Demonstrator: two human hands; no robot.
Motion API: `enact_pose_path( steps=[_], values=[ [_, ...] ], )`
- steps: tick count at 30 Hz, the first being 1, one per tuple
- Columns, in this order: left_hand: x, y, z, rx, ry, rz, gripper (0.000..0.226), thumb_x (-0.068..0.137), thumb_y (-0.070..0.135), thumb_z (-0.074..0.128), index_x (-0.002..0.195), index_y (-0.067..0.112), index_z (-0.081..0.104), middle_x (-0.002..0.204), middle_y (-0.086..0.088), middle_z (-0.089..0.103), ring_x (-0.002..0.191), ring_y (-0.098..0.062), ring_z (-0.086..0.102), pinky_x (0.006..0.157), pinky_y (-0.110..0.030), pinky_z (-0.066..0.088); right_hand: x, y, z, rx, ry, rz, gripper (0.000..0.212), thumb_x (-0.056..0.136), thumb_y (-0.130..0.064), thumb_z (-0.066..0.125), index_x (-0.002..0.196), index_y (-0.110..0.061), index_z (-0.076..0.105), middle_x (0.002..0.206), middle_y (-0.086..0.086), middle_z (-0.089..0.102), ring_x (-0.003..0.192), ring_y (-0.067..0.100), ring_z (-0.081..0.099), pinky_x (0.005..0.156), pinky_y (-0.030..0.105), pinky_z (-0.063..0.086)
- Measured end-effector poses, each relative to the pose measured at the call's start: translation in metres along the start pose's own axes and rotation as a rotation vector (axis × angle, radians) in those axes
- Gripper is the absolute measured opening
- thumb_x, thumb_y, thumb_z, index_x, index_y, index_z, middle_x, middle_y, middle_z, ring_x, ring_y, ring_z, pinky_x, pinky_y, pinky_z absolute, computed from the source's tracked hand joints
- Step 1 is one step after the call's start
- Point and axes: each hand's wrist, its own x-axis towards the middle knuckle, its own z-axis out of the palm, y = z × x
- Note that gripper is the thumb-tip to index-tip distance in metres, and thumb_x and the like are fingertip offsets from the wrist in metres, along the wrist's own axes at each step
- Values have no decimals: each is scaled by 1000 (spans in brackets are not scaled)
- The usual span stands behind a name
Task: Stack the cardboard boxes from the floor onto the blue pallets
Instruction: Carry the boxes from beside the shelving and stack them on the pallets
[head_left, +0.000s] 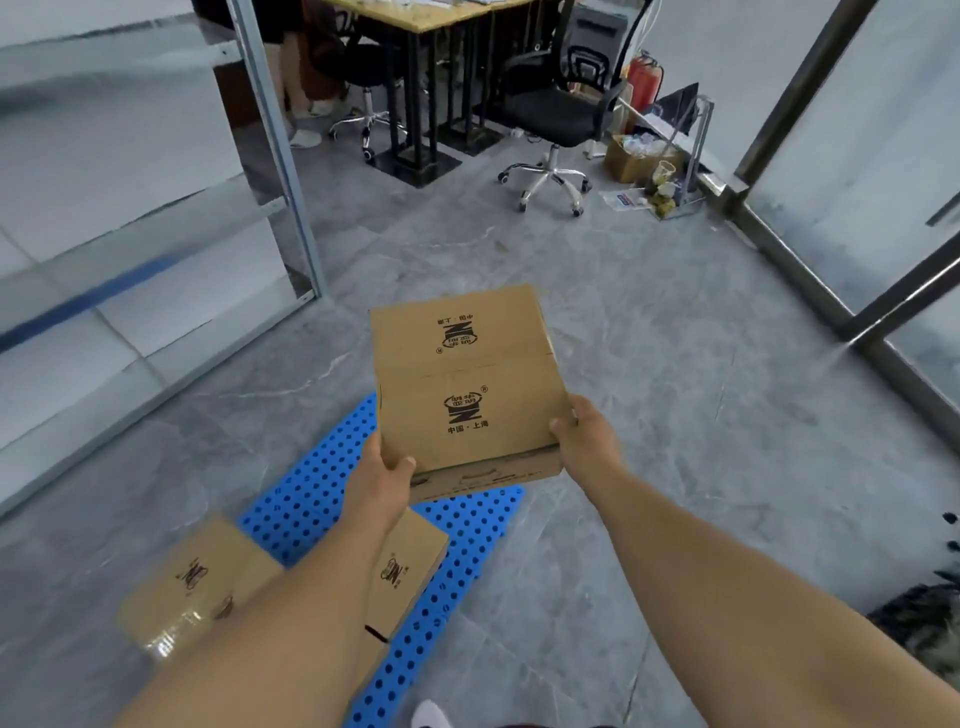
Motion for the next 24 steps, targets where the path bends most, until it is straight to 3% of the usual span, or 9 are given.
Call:
enact_pose_path(
  steps=[2,5,8,13,18,20,24],
  values=[
    [9,3,5,-4,26,-34,63,95,26,48,149,21,16,147,-4,36,119,-19,46,98,-35,37,20,-5,4,-22,-48,-11,39,94,-16,41,131,-26,44,78,-15,49,68,5,48,52,24,38],
    [22,4,16,-23,71,-92,63,95,26,48,149,19,15,148,-6,35,128,-24,41,104,-39,34,50,-9,10,-39,-126,-25,41,93,-16,40,131,-29,45,83,-10,54,72,11,54,61,29,46],
    [32,5,37,-30,135,-164,62,95,27,47,149,20,17,147,-4,37,127,-25,42,102,-39,35,84,-10,12,-75,-202,-69,40,94,-15,41,130,-30,46,80,-13,54,67,9,53,53,24,40],
    [41,18,84,-69,253,-303,56,96,28,46,146,20,23,132,-5,49,94,-16,48,81,-32,39,144,-6,9,-139,-377,-154,40,96,-17,40,135,-29,41,97,-5,58,68,10,53,50,24,37],
    [50,30,130,-113,352,-399,49,95,26,48,140,19,29,110,1,53,91,-20,53,84,-39,47,194,2,2,-214,-497,-226,45,97,-20,42,141,-27,35,123,0,57,73,11,55,54,24,39],
    [56,31,143,-123,380,-418,41,94,25,49,132,19,35,97,3,56,79,-20,55,75,-39,50,209,6,3,-228,-526,-229,46,97,-21,42,141,-28,34,125,-1,57,70,9,54,52,22,37],
    [66,26,157,-181,403,-452,46,93,24,52,135,23,34,114,2,52,90,-22,57,77,-39,51,228,15,10,-231,-556,-250,47,96,-19,43,142,-26,35,126,-1,57,74,8,54,58,21,38]
  ],
)
